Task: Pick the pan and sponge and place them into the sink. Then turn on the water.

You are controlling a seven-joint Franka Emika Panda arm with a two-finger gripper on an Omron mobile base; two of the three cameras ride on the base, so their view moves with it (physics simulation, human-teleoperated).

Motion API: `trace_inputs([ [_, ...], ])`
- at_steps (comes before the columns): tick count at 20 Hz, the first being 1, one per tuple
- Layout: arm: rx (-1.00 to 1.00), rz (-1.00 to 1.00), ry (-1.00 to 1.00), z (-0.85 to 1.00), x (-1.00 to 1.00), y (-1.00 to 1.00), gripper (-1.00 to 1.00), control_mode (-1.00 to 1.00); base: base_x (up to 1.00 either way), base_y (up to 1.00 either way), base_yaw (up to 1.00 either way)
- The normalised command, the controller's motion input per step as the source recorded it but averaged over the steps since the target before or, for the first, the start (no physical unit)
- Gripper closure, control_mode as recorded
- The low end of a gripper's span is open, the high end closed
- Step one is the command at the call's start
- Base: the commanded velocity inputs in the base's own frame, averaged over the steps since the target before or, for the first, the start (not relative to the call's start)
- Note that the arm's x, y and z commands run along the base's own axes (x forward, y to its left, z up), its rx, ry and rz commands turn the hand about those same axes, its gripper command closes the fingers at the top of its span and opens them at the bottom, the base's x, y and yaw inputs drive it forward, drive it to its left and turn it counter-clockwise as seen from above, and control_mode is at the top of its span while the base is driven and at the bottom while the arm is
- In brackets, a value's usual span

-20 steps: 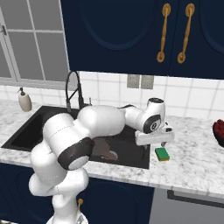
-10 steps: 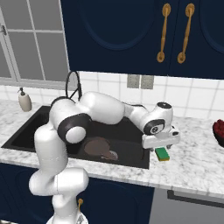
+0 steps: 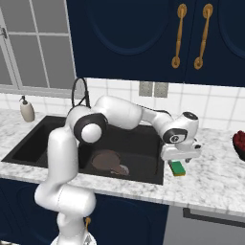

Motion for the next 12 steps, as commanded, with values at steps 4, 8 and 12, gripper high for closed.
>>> trace_inputs([
  [4, 0.00, 0.00, 0.00, -0.45, 0.00, 0.00, -1.00, -1.00, 0.00, 0.00, 0.00],
  [8, 0.00, 0.00, 0.00, -0.46, 0.00, 0.07, -1.00, -1.00, 0.00, 0.00, 0.00],
  [12, 0.00, 0.00, 0.00, -0.31, 0.00, 0.14, -1.00, -1.00, 0.00, 0.00, 0.00],
])
